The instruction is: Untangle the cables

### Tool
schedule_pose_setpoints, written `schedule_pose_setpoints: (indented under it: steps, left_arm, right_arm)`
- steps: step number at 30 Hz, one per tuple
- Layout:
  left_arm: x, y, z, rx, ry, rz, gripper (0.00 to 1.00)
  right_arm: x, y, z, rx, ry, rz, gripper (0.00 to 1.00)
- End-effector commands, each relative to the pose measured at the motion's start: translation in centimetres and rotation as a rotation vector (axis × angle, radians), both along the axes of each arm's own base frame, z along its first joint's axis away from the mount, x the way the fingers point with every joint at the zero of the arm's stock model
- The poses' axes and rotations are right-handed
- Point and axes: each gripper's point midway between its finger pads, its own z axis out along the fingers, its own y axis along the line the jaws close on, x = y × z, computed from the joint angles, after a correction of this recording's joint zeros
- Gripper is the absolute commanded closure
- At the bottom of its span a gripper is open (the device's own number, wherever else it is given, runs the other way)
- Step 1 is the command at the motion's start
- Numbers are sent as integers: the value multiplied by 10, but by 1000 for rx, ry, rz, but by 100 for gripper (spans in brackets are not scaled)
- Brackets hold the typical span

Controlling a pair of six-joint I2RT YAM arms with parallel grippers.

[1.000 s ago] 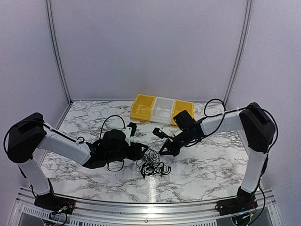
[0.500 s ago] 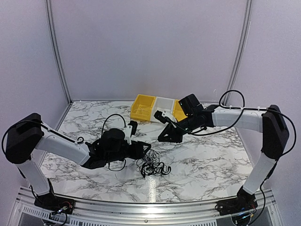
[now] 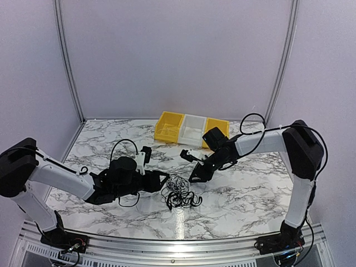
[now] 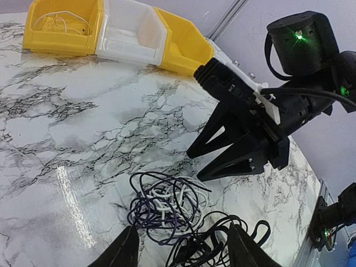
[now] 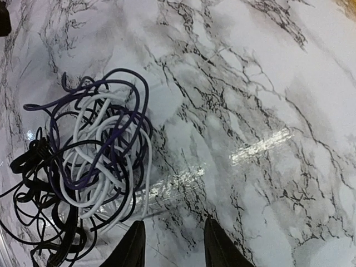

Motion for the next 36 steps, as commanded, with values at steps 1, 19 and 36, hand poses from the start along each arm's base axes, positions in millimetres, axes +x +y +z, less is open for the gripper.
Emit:
schedule_pose_setpoints:
  steps: [1, 19, 36]
  left_arm:
    - [0, 4, 11, -34, -19, 21, 44]
    - [2, 2, 3, -18, -9, 24, 44]
    - [3, -22, -9, -5, -7, -11, 44]
  right_arm:
    - [0, 11, -4, 19, 30, 22, 64]
    - [-18, 26, -4, 100, 180, 57, 63]
    - [-19, 20, 50, 130, 79, 74, 100]
